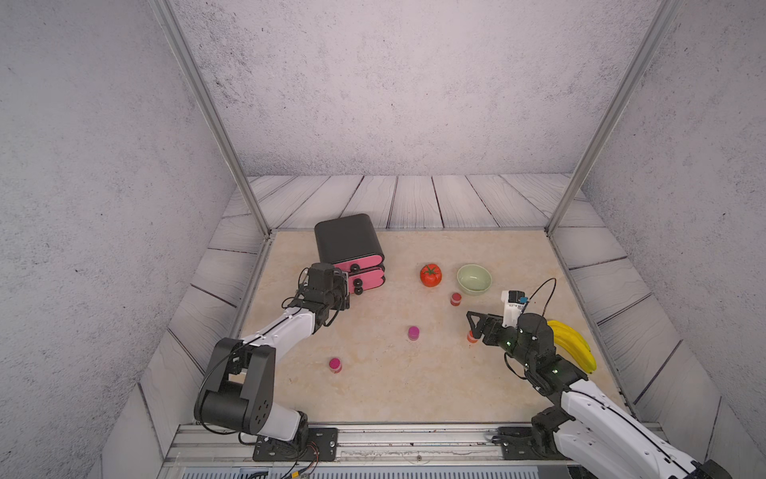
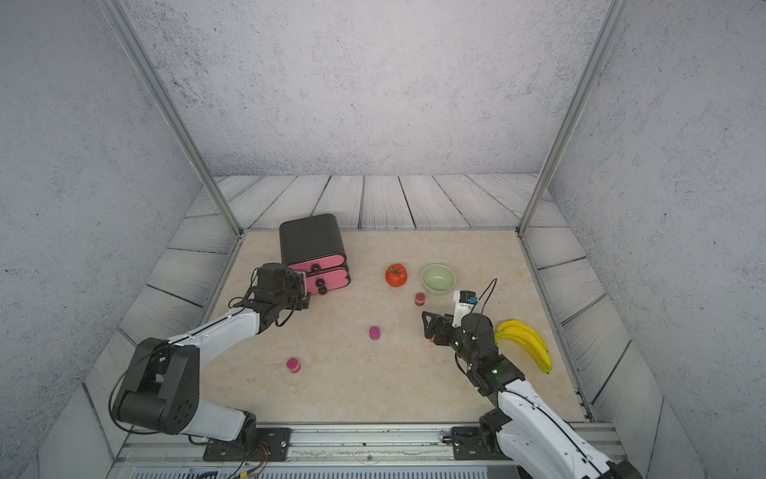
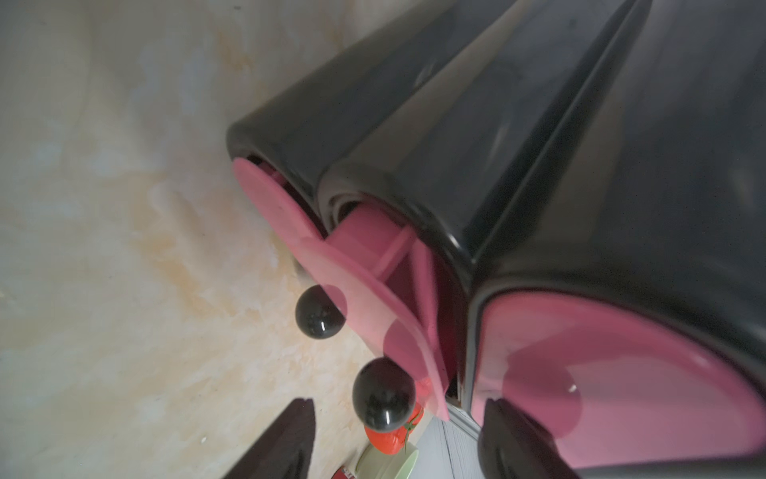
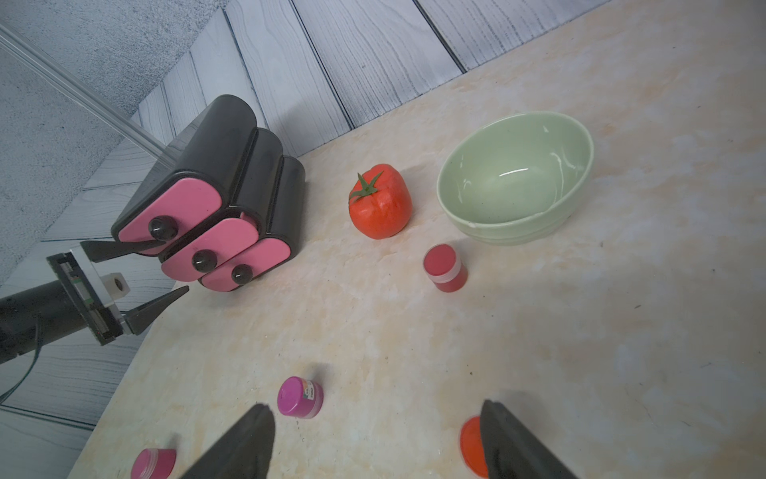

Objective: Put the paint cans in the drawer according to color
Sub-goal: Open the drawer in the storage box.

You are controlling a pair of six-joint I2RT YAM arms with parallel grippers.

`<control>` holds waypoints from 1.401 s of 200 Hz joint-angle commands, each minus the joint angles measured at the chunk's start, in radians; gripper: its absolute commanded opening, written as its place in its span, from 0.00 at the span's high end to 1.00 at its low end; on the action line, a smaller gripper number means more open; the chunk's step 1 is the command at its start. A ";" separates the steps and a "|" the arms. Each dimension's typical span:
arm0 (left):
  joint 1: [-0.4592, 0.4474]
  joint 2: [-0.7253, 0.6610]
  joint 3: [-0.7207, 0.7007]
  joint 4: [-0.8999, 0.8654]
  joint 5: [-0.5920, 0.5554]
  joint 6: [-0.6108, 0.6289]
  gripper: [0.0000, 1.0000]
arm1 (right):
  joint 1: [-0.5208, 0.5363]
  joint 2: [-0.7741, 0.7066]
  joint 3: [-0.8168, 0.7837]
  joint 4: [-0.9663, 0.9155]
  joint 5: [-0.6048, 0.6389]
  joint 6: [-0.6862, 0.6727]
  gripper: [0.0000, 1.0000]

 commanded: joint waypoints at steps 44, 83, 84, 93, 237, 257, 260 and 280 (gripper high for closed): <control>0.009 0.089 0.070 -0.066 -0.046 -0.080 0.30 | -0.004 -0.003 0.038 -0.012 -0.006 -0.016 0.18; 0.009 0.109 0.082 -0.101 -0.013 -0.095 0.35 | -0.005 -0.002 0.042 -0.018 -0.002 -0.017 0.18; 0.009 0.108 0.082 -0.103 -0.012 -0.094 0.35 | -0.004 -0.003 0.042 -0.018 -0.003 -0.017 0.18; 0.009 0.097 0.083 -0.123 -0.008 -0.082 0.37 | -0.003 -0.003 0.044 -0.020 -0.001 -0.018 0.18; -0.003 -0.119 -0.071 -0.307 0.063 -0.066 0.44 | -0.006 0.022 0.056 -0.023 -0.010 0.001 0.18; -0.005 -0.144 -0.077 -0.313 0.069 -0.058 0.43 | -0.005 0.016 0.056 -0.026 -0.012 0.004 0.18; -0.005 -0.148 -0.077 -0.314 0.068 -0.057 0.43 | -0.006 0.015 0.055 -0.026 -0.012 0.005 0.18; -0.005 -0.169 -0.078 -0.284 0.074 -0.041 0.40 | -0.006 0.013 0.056 -0.023 -0.019 0.003 0.18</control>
